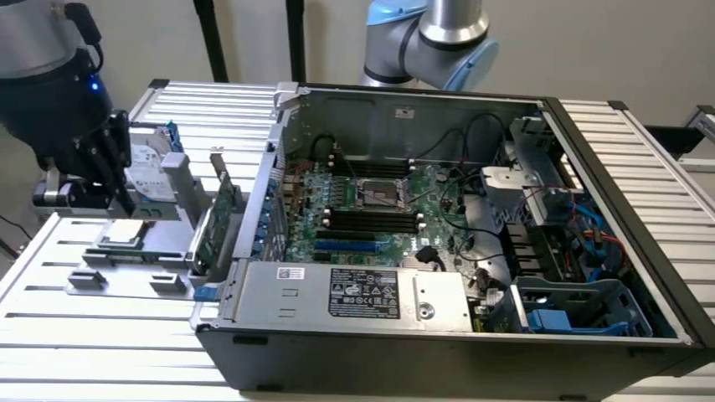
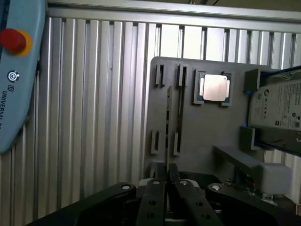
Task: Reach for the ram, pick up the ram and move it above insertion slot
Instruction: 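Pick up the ram and move it above insertion slot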
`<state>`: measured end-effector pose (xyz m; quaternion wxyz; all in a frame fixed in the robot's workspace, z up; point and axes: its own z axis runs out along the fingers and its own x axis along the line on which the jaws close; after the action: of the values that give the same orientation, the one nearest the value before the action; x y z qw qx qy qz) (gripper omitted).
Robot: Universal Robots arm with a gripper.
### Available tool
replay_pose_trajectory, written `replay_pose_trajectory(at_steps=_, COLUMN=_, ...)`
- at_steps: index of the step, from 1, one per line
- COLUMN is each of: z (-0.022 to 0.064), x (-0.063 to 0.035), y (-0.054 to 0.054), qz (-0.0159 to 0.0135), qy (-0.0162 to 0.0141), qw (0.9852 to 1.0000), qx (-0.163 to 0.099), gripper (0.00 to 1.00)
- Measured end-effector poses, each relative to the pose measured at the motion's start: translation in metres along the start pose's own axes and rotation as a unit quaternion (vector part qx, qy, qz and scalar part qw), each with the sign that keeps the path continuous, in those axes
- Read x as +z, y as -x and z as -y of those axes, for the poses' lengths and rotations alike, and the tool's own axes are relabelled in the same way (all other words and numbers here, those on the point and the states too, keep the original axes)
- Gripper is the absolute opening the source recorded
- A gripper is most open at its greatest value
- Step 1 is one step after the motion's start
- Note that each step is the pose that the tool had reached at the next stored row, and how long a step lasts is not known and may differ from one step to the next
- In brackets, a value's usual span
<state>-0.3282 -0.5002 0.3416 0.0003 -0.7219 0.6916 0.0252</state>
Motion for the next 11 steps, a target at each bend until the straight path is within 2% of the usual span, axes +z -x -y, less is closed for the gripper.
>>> replay_pose_trajectory(at_steps=11, z=0.0488, x=-0.0342, y=-0.001, qz=0.0063, qy=0.0031, qw=1.0000, qx=-0.002, gripper=0.14)
